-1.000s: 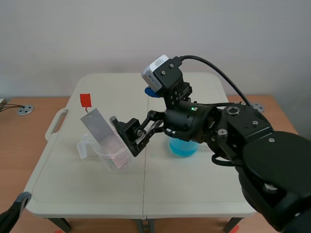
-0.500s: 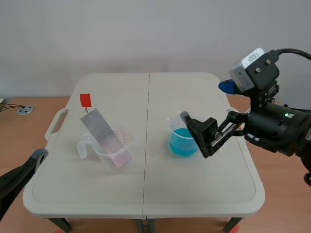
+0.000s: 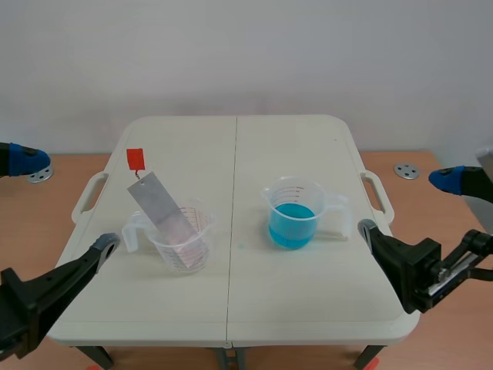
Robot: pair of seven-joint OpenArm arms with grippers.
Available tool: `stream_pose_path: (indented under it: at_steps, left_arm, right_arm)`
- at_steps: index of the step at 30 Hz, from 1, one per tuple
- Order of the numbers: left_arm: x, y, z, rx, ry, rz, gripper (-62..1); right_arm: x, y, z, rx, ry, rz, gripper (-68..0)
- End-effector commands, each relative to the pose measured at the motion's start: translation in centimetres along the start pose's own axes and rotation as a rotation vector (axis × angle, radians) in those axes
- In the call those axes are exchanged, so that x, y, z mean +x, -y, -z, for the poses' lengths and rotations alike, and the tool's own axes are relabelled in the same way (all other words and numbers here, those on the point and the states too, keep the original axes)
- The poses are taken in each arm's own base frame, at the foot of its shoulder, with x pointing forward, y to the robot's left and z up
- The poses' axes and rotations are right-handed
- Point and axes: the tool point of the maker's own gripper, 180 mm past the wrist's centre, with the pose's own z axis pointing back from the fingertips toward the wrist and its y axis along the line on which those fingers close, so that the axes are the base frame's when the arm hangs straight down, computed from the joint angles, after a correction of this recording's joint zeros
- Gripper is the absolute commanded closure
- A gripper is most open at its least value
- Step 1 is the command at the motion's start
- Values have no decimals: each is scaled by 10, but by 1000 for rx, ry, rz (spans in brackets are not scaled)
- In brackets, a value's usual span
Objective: Hold the metal plate by the orange handle, dip it into the blue solution, take it out and point at it, then put the plate back in the beaker on the left.
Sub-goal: 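Return to the home posture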
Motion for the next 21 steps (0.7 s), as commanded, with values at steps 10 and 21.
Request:
stream_pose_path:
  at_steps: [10,21]
  left_arm:
    - [14,8,22,-36,28,12,-623]
    - [12,13,24,-51,13,7,-623]
  right_arm:
    - [36,-20,-21,37,60,-17,-663]
    - [41,-15,-24,31,66,-28,-663]
